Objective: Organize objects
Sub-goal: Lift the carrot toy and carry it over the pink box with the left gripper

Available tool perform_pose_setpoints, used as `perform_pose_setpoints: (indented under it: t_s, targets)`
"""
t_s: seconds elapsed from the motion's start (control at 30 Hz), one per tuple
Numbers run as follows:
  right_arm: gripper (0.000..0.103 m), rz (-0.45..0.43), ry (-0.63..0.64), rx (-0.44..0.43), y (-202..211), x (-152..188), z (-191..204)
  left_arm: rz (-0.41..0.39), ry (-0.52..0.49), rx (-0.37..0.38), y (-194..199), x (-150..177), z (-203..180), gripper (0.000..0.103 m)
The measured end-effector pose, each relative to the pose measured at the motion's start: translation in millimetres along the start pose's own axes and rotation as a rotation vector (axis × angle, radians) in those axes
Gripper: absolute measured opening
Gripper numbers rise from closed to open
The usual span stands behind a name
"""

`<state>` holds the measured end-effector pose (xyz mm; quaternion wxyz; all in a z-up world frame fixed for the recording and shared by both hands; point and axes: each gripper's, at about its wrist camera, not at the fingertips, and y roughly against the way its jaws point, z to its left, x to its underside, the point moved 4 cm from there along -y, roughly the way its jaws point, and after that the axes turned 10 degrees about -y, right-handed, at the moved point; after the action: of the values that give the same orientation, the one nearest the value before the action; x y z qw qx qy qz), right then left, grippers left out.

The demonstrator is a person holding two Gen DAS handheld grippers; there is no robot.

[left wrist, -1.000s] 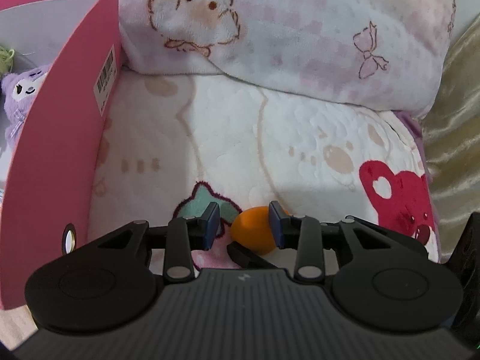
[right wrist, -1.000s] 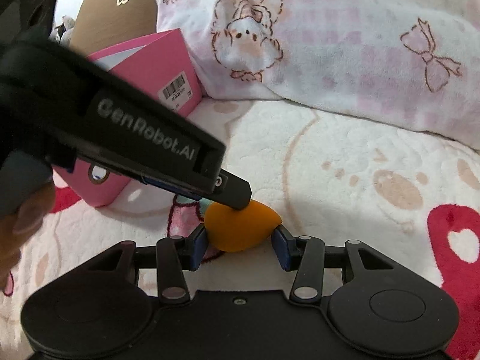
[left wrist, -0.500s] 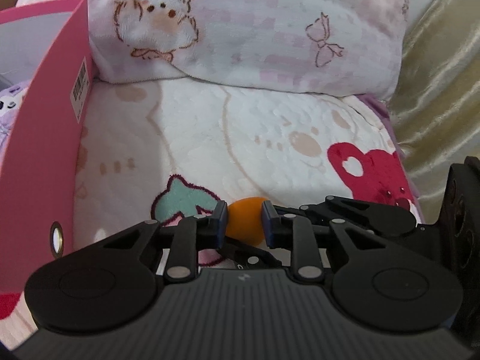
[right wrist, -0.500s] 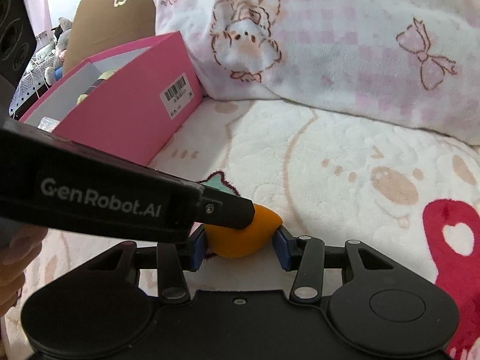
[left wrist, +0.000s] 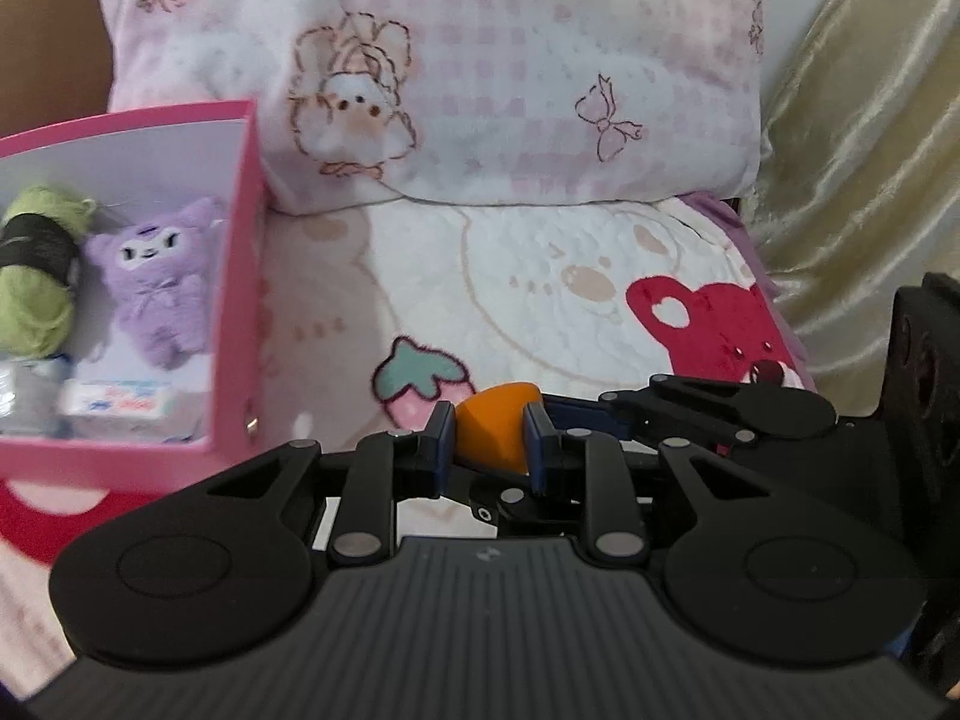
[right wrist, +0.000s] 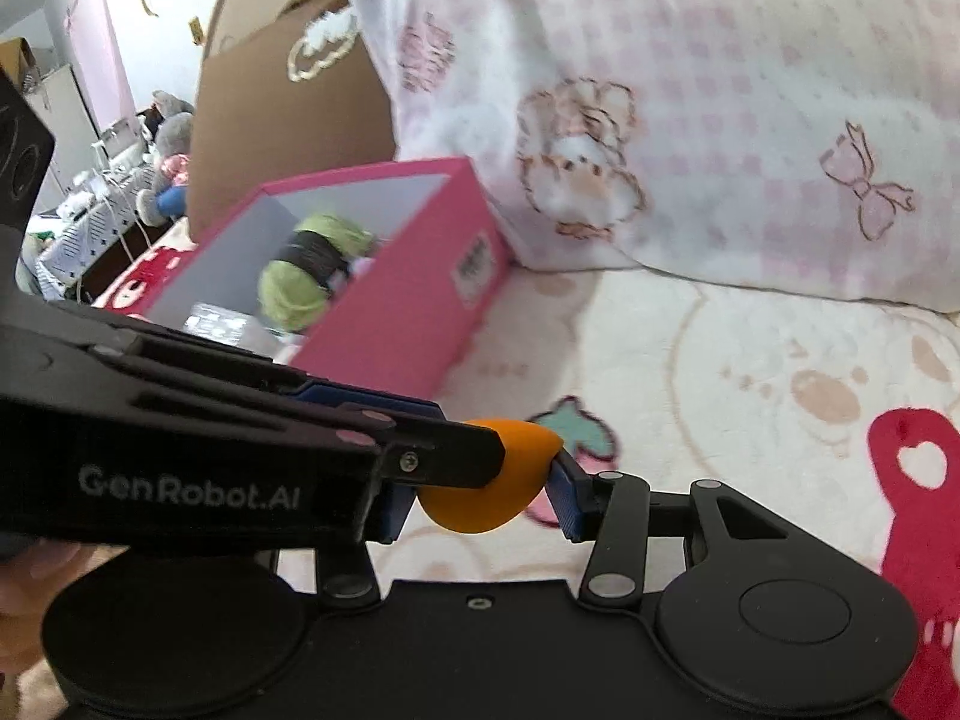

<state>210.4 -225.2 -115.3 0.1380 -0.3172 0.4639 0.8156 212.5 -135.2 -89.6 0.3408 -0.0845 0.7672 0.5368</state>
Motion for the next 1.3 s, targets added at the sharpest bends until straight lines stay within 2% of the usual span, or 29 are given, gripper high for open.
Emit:
perform_pose_setpoints:
  t_s: [0.2,0.33,0.43,0.57,0.97,1.13,1.3]
  targets:
    - [0.052,-0.010,-0.016,-0.006,25.3,19.9,38.4,0.032,0.051,0.057,36.6,12.8,11.6,0.023]
    - [0.052,-0.003,-0.038,0.009,34.7,24.1,60.2,0.053,0.039,0.074,58.6,21.4,12.4,0.023]
    - [0.055,0.026,-0.070,-0.013,40.7,28.3,74.2,0.094,0.036,0.079,73.1,27.1,14.3,0.023]
    - [0.055,0.036,-0.065,-0.014,50.8,31.4,97.0,0.106,0.043,0.098,98.5,34.1,20.8,0.023]
    - [0.059,0.105,0.056,0.024,71.7,22.6,173.3,0.074,0.075,0.120,166.7,48.1,47.2,0.023]
    - [0.061,0.090,0.092,0.019,74.0,16.5,196.7,0.053,0.087,0.129,185.9,47.0,63.1,0.023]
    - [0.059,0.068,0.120,0.000,73.1,2.3,217.0,0.001,0.069,0.107,208.8,41.1,77.2,0.023]
